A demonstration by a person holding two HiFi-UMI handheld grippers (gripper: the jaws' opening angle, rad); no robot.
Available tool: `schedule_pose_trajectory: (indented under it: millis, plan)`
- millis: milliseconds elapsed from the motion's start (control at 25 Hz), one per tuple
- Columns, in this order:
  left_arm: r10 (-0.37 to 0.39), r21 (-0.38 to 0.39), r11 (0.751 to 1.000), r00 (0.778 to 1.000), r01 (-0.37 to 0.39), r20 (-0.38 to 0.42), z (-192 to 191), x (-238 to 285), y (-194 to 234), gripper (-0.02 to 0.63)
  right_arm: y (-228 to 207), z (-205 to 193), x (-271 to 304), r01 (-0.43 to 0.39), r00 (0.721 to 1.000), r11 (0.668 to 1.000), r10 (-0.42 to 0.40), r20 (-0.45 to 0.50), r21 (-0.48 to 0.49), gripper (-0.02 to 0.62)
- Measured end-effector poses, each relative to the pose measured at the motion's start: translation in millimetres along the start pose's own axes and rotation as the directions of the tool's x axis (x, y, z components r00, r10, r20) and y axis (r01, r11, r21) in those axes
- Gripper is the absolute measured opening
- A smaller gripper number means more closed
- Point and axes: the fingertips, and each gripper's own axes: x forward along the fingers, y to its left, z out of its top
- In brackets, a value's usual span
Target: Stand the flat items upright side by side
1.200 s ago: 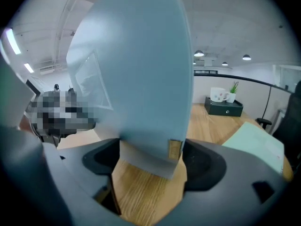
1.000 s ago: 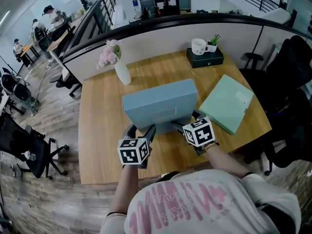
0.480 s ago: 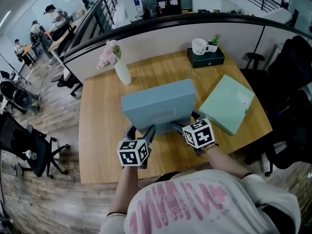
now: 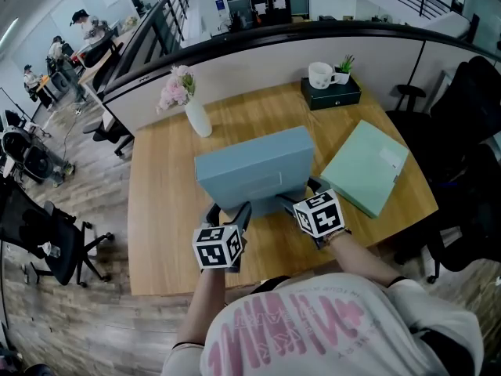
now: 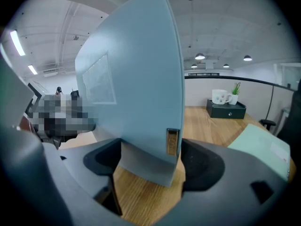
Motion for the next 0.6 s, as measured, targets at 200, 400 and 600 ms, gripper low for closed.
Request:
schedule_pose_trajectory:
  millis: [200, 400, 600]
  plan:
    - [-0.005, -0.001, 1.0, 1.0, 0.005, -0.001, -1.4, -0.6, 0.2, 0.339, 0.0, -0.7, 1.7, 0.003, 1.0, 1.0, -0.003, 0.0, -0.001, 0.4]
    - [-0.009, 0.001, 1.0, 1.0, 0.009, 0.001, -2.1, -1.2, -1.1, 0.339, -0.6, -1.5, 1.5, 0.008, 1.0, 1.0, -0.008, -0.002, 0.001, 0.398]
    - [-0.009, -0.001, 1.0, 1.0, 0.009, 0.004, -2.1, -0.1, -0.6, 0.339, -1.5, -2.3, 2.6, 0.011, 1.0, 1.0, -0.011, -0.007, 0.006, 0.396]
